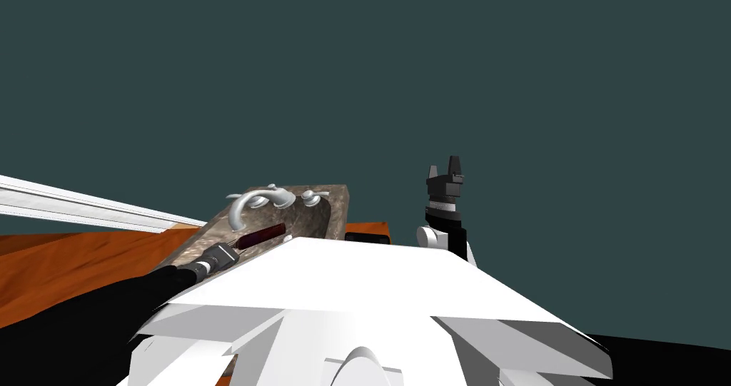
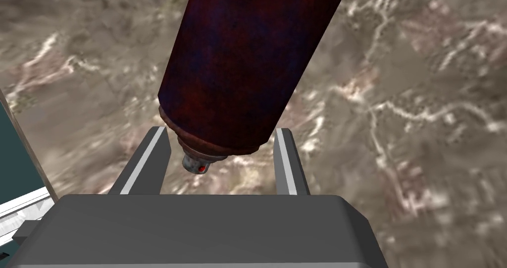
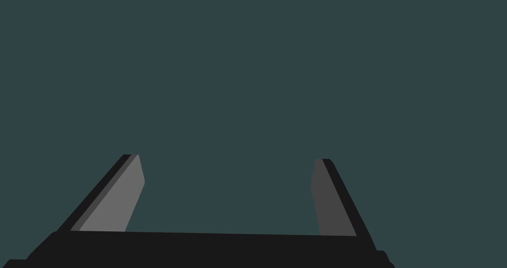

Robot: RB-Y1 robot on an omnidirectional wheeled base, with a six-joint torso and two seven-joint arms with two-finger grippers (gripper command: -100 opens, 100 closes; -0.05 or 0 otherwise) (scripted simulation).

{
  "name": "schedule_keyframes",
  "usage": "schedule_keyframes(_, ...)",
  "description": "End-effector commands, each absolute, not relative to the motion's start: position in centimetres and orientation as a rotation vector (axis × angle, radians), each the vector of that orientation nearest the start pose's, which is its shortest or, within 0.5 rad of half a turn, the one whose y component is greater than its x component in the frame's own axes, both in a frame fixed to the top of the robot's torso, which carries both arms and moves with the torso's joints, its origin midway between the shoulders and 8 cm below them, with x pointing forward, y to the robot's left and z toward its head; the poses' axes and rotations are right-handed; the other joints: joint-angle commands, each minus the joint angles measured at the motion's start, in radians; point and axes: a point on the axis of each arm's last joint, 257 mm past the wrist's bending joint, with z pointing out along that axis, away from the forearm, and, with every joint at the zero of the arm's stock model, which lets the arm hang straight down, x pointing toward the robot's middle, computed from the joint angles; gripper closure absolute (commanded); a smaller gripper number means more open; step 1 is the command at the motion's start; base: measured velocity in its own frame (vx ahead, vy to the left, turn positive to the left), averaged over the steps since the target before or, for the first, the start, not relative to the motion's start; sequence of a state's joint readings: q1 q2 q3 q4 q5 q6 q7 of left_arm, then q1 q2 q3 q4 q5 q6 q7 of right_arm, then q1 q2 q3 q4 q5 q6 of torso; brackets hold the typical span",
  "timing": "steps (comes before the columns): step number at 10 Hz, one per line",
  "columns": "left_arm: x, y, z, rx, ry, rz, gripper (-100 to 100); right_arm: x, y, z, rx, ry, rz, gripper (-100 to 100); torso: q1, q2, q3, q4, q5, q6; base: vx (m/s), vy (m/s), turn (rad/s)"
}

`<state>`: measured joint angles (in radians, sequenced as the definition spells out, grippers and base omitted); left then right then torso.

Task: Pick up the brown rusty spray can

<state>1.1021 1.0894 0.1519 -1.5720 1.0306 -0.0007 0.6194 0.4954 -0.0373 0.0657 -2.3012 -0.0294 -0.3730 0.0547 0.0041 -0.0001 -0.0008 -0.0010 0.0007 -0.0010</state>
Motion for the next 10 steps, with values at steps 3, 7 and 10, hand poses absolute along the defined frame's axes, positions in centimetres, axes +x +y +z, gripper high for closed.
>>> schedule_keyframes(3, 9.0, 66.2, -35.2, -2.316, 0.896, -0.513, 0, 36.4, -25.8, 0.9, 0.716, 0.718, 1.316, 0, -0.001, 0.000, 0.000, 0.000, -0.001, 0.000, 0.000, 0.000, 0.000)
schedule_keyframes(7, 12.7, 66.1, -36.4, -2.297, 0.940, -0.503, 100, 36.4, -25.8, 0.9, 0.716, 0.718, 1.316, 0, 0.001, 0.010, 0.005, 0.000, 0.002, -0.005, -0.099, -0.005, 0.085)
schedule_keyframes(10, 15.5, 65.8, -36.8, -2.287, 0.960, -0.509, 100, 36.4, -25.8, 0.9, 0.716, 0.718, 1.316, 0, 0.006, 0.012, 0.005, -0.001, 0.005, -0.009, -0.080, 0.003, 0.062)
